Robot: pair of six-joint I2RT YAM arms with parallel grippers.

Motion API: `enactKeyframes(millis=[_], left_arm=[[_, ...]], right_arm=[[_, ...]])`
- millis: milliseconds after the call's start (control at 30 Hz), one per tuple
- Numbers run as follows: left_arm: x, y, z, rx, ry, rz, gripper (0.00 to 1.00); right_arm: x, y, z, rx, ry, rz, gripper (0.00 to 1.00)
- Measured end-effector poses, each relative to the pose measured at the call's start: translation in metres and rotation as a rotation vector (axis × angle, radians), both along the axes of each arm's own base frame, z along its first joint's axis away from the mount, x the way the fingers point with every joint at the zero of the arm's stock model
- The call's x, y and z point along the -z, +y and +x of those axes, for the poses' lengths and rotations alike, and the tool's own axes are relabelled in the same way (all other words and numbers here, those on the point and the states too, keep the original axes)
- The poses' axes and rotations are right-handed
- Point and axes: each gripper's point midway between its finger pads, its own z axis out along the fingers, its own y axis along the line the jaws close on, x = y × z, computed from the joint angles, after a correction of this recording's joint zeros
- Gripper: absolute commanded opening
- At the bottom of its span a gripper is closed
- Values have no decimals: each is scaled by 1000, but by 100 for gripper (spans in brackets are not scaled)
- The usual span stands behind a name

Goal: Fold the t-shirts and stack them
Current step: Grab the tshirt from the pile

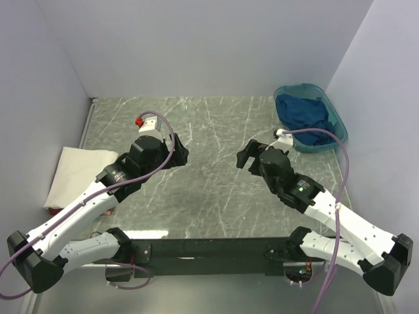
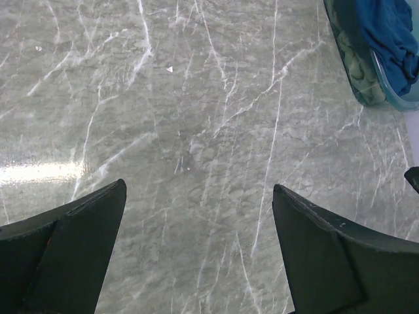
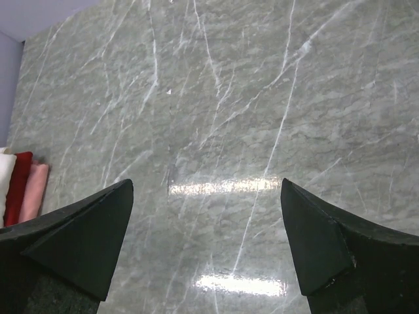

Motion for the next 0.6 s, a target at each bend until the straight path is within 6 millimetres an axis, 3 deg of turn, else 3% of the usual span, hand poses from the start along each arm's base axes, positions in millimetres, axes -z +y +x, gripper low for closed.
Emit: enactKeyframes(millis=[367,600], left_arm=[[0,0,0,2,-1,-2,99],[0,-1,-3,17,1,-11,99]], right_arm=[[0,-1,-3,-16,1,-14,98],[12,7,2,-60,45,-96,96]])
